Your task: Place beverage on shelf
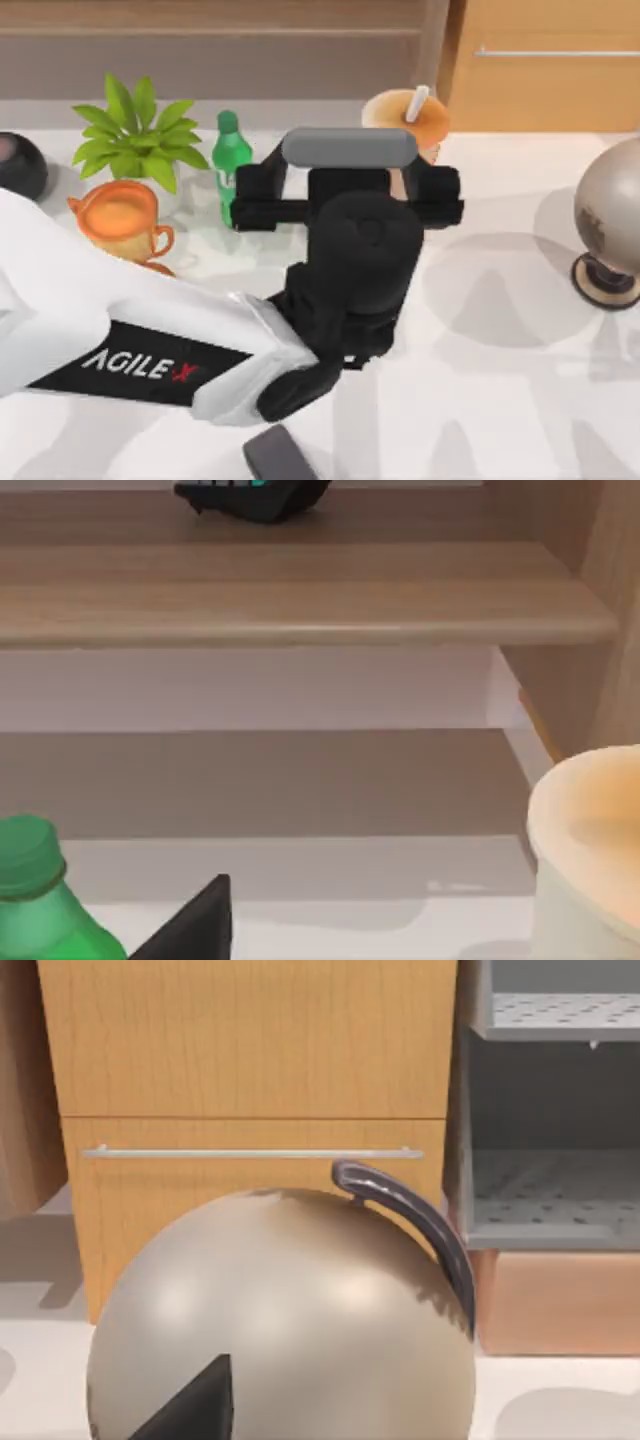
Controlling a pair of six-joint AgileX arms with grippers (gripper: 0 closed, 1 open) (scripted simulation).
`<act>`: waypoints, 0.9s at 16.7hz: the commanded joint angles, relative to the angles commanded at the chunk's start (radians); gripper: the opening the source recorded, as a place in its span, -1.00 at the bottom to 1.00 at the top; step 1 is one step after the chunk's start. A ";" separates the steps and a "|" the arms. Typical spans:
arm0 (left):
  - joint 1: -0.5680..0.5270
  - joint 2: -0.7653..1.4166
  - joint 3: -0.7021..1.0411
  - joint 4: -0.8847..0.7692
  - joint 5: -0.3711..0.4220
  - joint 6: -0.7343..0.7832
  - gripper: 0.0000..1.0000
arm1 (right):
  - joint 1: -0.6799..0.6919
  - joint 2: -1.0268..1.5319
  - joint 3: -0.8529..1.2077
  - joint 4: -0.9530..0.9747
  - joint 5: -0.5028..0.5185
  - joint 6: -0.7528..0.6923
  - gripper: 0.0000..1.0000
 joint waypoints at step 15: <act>-0.080 0.329 0.177 0.141 -0.077 -0.031 1.00 | 0.000 0.000 0.000 0.000 0.000 0.000 1.00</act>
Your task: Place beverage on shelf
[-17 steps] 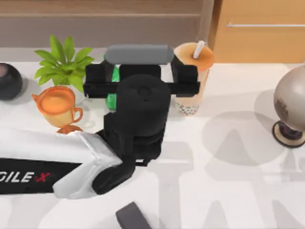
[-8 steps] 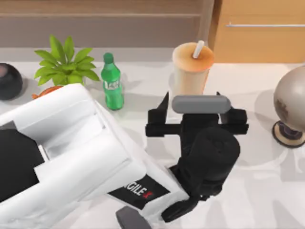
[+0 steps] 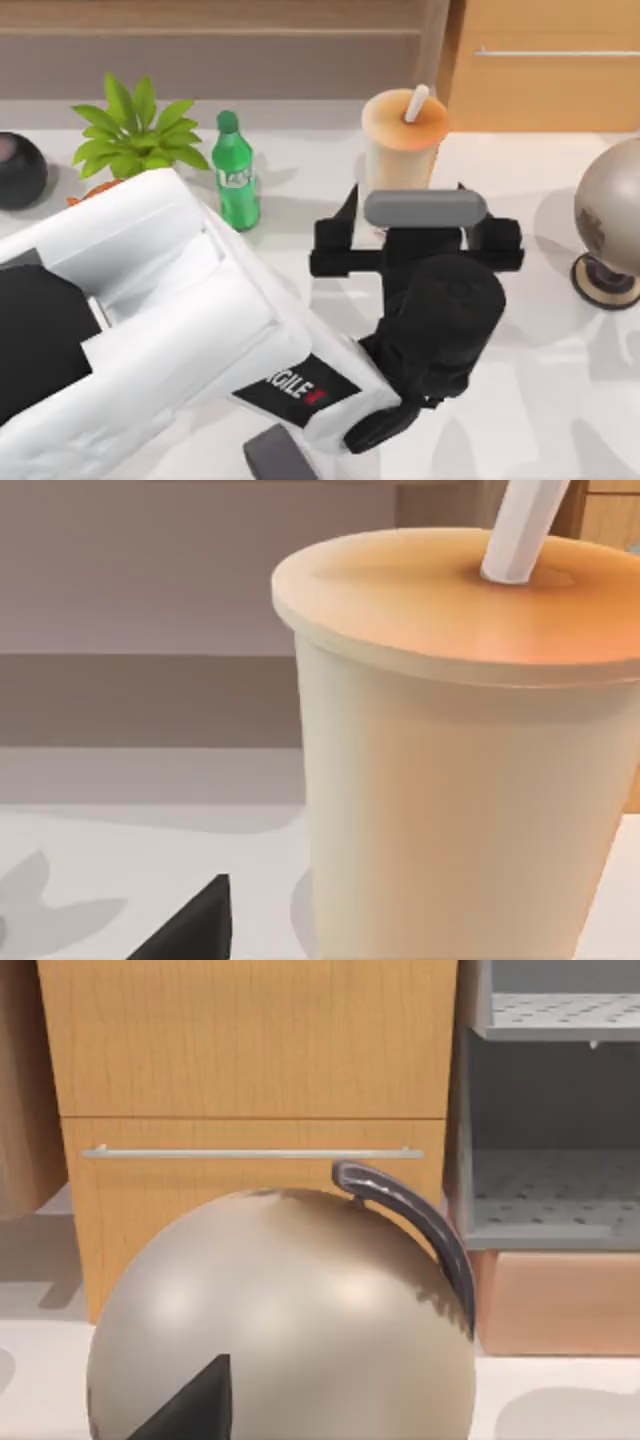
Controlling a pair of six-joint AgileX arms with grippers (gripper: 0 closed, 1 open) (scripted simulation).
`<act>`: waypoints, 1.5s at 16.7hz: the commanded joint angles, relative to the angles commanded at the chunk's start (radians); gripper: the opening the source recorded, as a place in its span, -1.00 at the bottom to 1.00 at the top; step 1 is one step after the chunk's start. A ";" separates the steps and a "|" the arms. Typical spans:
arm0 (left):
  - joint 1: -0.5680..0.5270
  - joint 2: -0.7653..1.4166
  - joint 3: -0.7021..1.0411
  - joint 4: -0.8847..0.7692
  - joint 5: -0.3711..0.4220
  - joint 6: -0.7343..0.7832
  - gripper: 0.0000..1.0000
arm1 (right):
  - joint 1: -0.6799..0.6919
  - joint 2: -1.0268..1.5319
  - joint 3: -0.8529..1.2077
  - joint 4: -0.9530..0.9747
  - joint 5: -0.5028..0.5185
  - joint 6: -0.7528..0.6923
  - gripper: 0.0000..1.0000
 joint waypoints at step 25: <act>0.129 0.123 0.195 -0.046 0.129 0.033 -0.96 | 0.000 0.000 0.000 0.000 0.000 0.000 1.00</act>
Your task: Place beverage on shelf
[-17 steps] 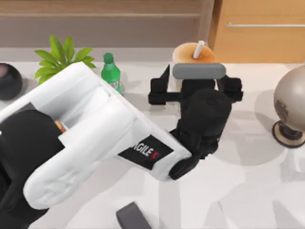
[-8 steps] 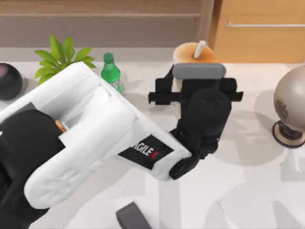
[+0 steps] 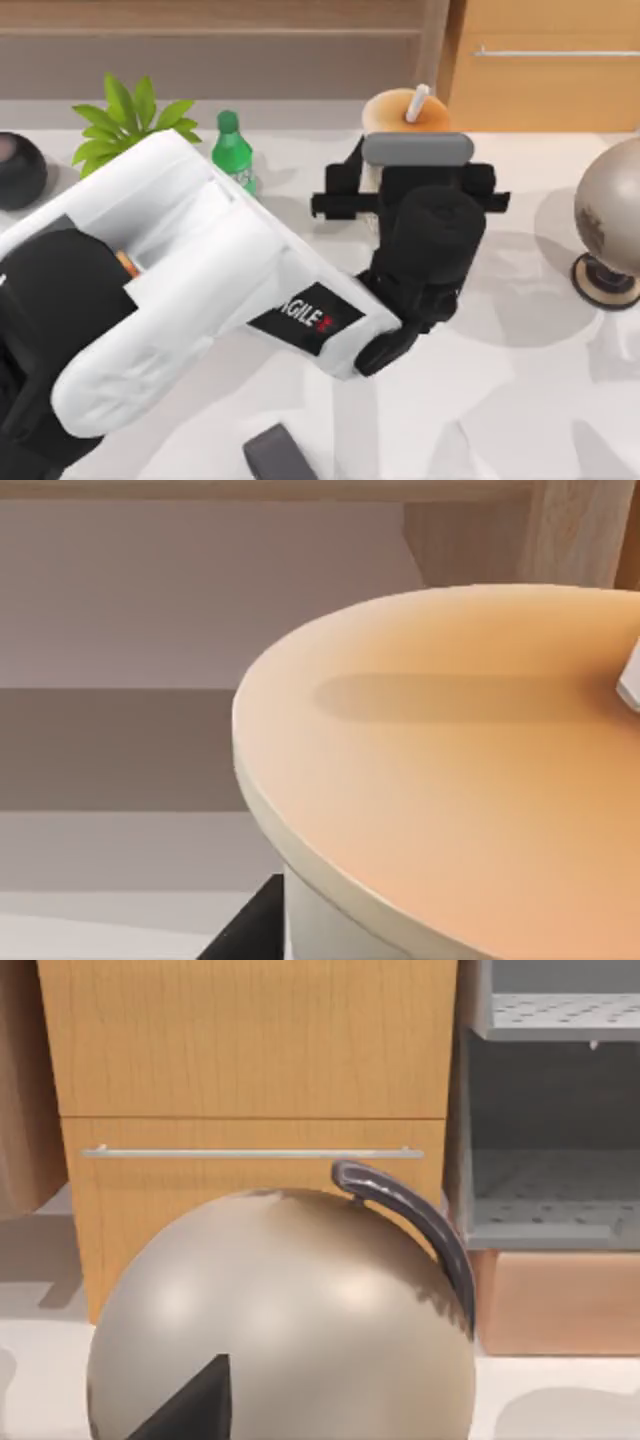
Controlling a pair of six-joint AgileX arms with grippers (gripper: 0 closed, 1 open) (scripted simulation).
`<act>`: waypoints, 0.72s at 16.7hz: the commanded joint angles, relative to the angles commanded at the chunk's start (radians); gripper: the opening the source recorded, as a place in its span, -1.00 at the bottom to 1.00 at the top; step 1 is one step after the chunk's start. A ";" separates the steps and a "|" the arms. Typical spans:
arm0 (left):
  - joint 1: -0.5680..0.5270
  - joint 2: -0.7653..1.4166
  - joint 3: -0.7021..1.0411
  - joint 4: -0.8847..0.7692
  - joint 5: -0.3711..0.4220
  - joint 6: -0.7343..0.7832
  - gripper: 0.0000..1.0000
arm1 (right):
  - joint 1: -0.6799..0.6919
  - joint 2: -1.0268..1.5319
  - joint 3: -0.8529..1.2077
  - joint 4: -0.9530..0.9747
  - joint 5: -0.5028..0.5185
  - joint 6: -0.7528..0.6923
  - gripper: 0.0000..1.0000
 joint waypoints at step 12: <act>-0.003 -0.018 0.000 -0.017 0.000 0.002 -1.00 | 0.000 0.000 0.000 0.000 0.000 0.000 1.00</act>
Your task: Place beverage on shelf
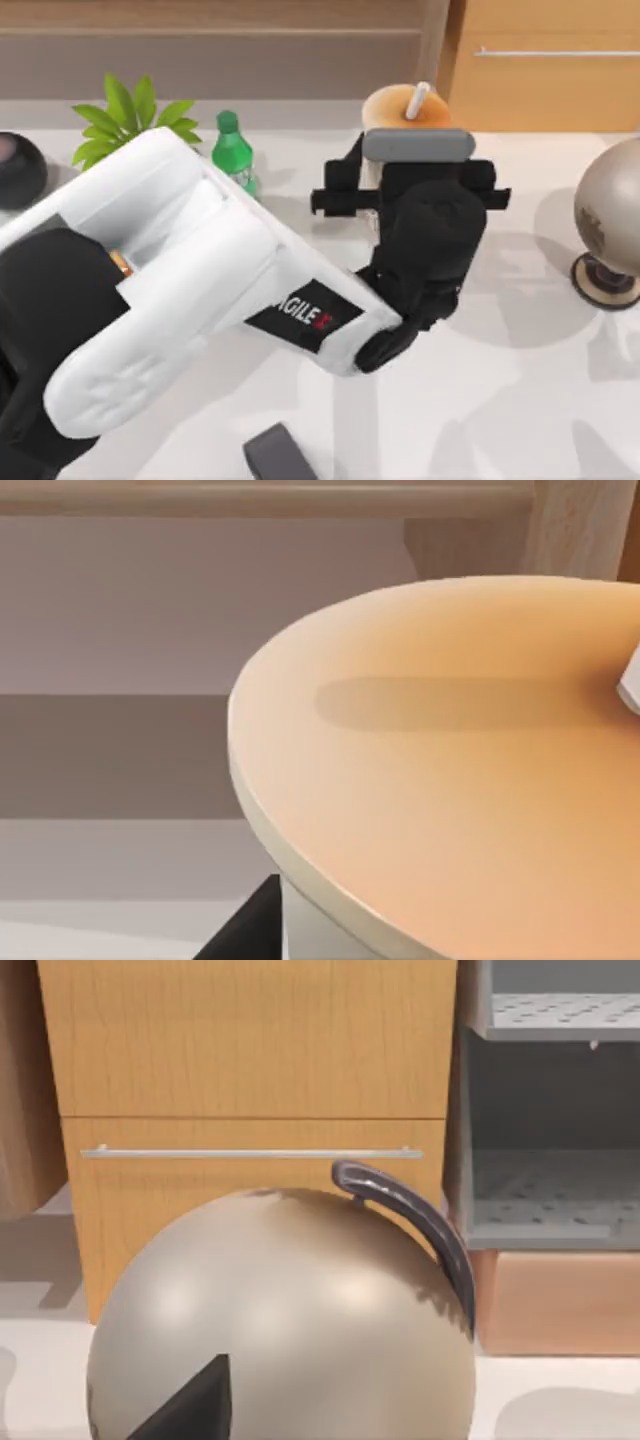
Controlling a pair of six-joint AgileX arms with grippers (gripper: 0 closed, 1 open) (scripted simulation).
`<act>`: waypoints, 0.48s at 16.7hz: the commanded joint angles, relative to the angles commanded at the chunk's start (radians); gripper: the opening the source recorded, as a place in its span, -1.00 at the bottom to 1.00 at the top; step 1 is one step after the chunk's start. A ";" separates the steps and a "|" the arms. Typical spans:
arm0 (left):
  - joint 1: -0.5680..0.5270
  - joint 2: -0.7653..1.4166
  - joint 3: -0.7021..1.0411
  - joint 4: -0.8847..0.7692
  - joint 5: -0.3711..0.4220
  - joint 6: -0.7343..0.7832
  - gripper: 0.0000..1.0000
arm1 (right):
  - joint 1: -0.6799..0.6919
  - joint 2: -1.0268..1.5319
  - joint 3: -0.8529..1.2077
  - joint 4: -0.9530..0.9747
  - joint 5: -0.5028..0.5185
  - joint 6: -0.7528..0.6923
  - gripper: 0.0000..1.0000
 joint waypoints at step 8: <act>0.008 -0.033 0.020 -0.007 0.004 0.002 -1.00 | 0.000 0.000 0.000 0.000 0.000 0.000 1.00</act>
